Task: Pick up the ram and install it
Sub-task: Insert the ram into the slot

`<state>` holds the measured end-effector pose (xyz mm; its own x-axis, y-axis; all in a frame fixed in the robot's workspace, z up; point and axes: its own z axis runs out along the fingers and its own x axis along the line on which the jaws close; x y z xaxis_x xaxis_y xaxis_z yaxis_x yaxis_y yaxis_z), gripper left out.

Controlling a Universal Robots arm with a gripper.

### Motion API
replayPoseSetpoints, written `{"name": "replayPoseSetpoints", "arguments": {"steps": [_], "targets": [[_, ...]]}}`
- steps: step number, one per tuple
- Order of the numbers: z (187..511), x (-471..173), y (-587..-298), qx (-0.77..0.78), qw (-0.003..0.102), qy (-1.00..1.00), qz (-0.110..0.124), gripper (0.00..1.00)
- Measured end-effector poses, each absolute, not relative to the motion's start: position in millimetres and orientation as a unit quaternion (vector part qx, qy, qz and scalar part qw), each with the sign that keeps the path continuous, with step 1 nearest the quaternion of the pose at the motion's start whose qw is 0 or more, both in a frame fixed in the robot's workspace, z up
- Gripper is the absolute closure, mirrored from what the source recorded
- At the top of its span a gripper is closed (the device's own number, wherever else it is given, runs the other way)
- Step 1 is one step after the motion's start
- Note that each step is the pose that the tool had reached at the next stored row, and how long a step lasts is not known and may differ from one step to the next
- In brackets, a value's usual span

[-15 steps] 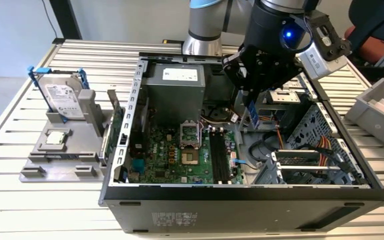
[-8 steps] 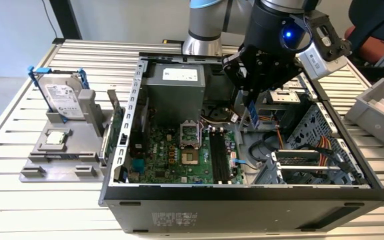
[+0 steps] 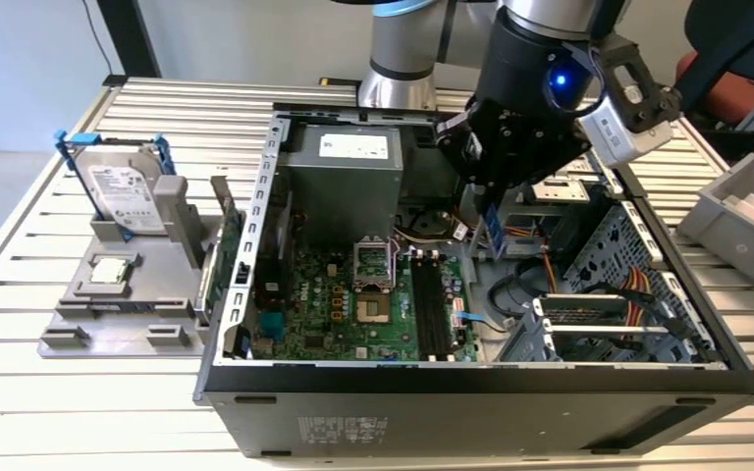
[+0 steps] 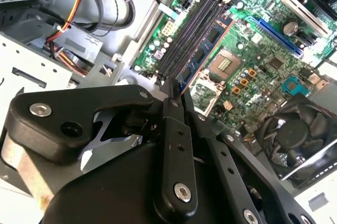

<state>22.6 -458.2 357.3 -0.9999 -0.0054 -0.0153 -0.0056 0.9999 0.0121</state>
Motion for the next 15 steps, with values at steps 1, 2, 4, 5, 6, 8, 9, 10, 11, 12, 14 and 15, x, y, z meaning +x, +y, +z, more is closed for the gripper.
{"name": "replayPoseSetpoints", "arguments": {"steps": [1,2,4,5,6,8,9,10,11,12,14,15], "targets": [[355.6,22.6,-458.2,-0.003,0.008,1.000,0.006,1.00],[353.7,22.6,-458.2,-0.003,0.008,1.000,0.006,1.00],[350.0,22.6,-458.2,-0.003,0.008,1.000,0.006,1.00],[348.2,22.6,-458.2,-0.003,0.008,1.000,0.006,1.00],[346.4,22.6,-458.3,-0.003,0.008,1.000,0.006,1.00],[342.8,22.6,-458.2,-0.003,0.008,1.000,0.006,1.00],[341.0,22.6,-458.2,-0.003,0.008,1.000,0.006,1.00],[339.3,22.6,-458.2,-0.003,0.008,1.000,0.006,1.00],[338.7,22.6,-458.2,-0.003,0.006,1.000,0.004,1.00],[338.8,22.6,-458.2,-0.003,0.006,1.000,0.003,1.00],[338.6,22.6,-458.3,-0.003,0.006,1.000,0.006,1.00],[338.1,22.6,-458.3,-0.003,0.006,1.000,0.009,1.00]]}}
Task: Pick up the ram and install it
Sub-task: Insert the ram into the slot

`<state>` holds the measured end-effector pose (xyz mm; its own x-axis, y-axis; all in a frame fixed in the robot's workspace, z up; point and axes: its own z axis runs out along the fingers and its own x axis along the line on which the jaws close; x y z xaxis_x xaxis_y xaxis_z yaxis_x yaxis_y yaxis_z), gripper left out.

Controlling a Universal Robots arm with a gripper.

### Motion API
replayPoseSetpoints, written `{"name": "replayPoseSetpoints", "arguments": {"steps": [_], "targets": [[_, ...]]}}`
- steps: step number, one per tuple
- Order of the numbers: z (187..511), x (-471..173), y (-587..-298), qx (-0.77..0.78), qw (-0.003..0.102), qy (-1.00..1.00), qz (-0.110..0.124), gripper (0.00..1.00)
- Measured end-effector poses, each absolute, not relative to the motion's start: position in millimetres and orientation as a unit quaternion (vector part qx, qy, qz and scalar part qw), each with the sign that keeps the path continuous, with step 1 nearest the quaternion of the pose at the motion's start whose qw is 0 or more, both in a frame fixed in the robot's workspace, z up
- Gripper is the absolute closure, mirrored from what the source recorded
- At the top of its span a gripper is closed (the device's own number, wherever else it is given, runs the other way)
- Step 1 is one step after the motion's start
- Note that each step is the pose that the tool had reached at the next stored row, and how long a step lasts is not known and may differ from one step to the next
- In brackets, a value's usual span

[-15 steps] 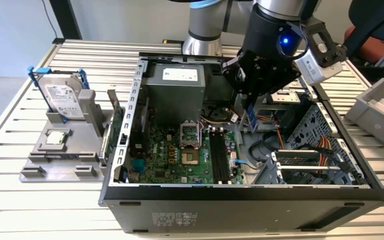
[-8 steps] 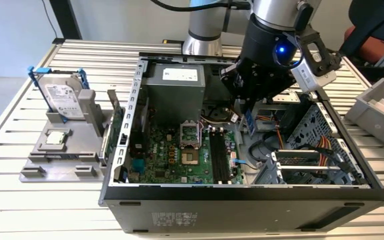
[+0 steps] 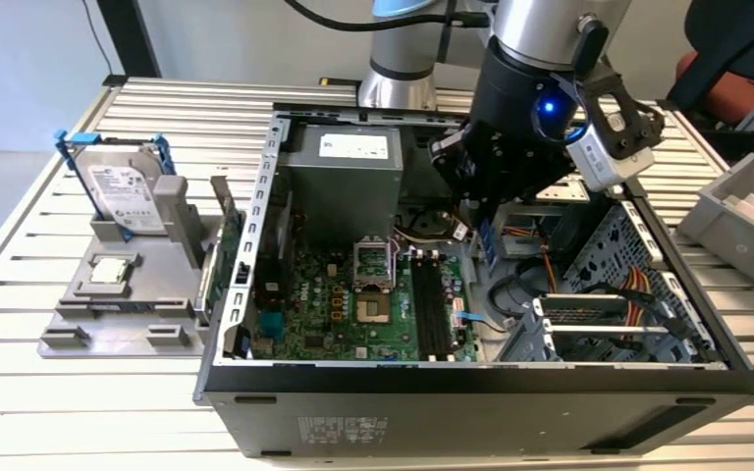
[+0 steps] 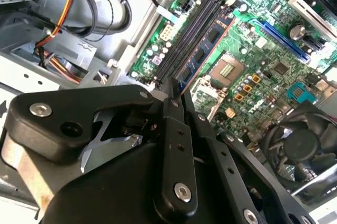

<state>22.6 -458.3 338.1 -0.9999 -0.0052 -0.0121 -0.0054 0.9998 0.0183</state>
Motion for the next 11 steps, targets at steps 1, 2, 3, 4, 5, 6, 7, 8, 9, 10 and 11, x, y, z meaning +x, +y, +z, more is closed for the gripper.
{"name": "replayPoseSetpoints", "arguments": {"steps": [1,2,3,4,5,6,7,8,9,10,11], "targets": [[337.8,22.6,-458.2,-0.003,0.006,1.000,0.013,1.00],[337.1,22.6,-458.2,-0.003,0.006,1.000,0.016,1.00],[335.2,22.6,-458.3,-0.003,0.006,1.000,0.016,1.00],[333.4,22.6,-458.5,-0.003,0.006,1.000,0.016,1.00],[331.7,22.6,-458.5,-0.003,0.006,1.000,0.016,1.00],[329.8,22.6,-458.5,-0.003,0.006,1.000,0.016,1.00],[328.0,22.6,-458.5,-0.002,0.006,1.000,0.016,1.00],[326.3,22.6,-458.5,-0.002,0.006,1.000,0.016,1.00],[324.3,22.6,-458.5,-0.002,0.006,1.000,0.016,1.00],[322.6,22.6,-458.5,0.001,0.006,1.000,0.016,1.00],[320.8,22.6,-458.5,0.005,0.006,1.000,0.016,1.00]]}}
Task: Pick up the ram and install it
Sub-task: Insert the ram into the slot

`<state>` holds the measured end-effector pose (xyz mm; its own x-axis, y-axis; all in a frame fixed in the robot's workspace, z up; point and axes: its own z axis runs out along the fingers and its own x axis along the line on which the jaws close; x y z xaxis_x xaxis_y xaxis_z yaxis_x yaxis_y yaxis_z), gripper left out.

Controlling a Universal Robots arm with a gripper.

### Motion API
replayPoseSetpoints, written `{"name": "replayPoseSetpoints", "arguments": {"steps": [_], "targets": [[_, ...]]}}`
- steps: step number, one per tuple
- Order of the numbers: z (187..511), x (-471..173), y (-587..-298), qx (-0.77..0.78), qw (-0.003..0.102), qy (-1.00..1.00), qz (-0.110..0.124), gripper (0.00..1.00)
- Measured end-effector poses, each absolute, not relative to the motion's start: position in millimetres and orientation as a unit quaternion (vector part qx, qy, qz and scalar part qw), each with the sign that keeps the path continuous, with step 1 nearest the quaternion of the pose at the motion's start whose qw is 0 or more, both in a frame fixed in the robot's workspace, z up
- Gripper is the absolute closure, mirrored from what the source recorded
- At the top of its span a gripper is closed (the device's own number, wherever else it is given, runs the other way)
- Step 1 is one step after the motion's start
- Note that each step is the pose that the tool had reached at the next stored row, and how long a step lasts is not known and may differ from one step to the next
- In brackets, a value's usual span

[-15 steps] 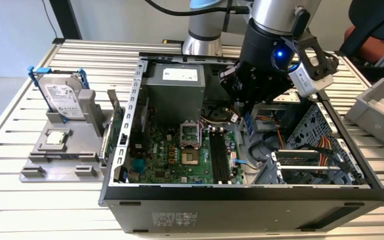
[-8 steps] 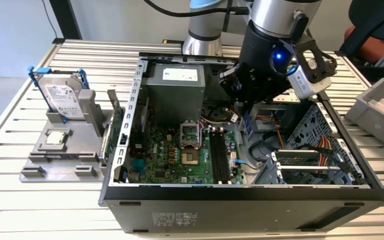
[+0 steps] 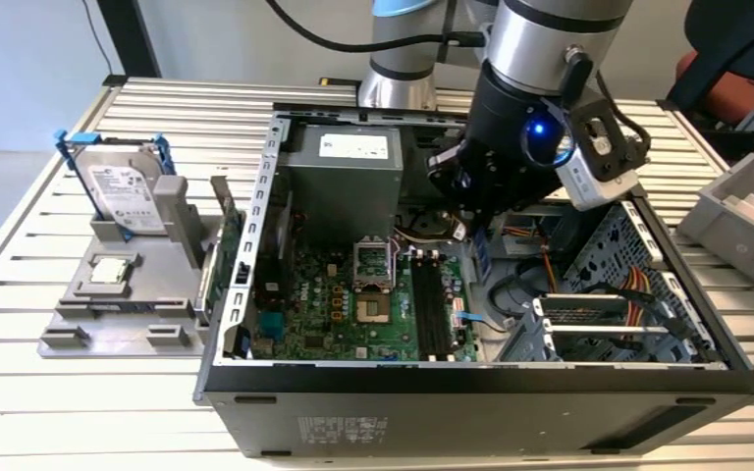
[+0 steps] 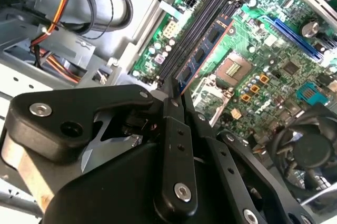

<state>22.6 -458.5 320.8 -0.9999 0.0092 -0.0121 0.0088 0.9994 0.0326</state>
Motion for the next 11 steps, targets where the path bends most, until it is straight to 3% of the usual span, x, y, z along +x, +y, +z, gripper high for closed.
{"name": "replayPoseSetpoints", "arguments": {"steps": [11], "targets": [[307.4,22.2,-458.5,0.046,0.007,0.999,0.014,1.00]]}}
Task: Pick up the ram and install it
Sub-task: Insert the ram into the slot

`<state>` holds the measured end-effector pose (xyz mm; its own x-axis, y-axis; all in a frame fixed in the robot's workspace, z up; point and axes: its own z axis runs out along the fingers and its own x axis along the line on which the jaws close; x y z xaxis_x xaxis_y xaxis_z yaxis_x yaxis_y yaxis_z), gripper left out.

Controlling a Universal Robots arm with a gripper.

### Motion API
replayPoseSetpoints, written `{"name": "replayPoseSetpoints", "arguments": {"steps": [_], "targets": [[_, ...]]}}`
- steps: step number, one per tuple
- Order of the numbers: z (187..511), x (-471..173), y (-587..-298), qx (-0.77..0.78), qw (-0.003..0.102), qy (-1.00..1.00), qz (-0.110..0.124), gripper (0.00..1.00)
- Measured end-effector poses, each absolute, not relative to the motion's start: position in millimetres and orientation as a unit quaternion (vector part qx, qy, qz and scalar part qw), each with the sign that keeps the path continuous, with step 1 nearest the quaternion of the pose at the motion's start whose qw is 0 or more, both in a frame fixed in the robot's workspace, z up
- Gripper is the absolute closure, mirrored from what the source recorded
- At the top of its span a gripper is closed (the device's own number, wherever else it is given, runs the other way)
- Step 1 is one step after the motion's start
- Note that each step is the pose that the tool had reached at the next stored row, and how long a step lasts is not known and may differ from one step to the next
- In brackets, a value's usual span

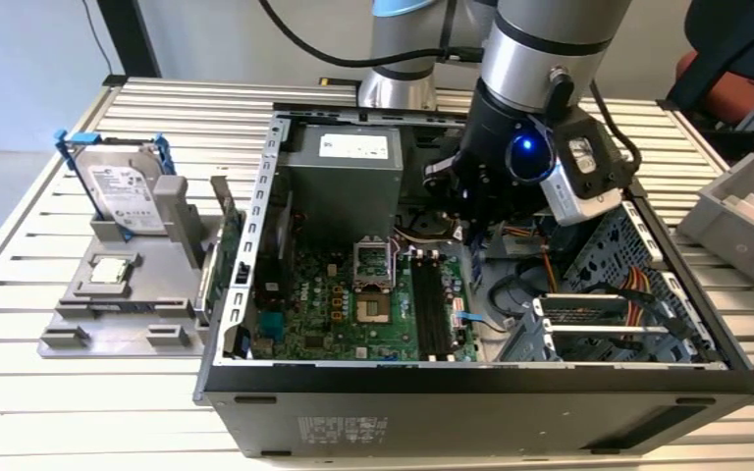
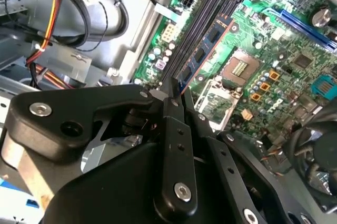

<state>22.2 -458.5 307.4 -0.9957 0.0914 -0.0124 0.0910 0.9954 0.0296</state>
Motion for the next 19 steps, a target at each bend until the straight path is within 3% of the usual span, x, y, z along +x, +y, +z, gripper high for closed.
{"name": "replayPoseSetpoints", "arguments": {"steps": [19], "targets": [[279.0,18.1,-461.7,0.015,0.006,1.000,0.012,1.00]]}}
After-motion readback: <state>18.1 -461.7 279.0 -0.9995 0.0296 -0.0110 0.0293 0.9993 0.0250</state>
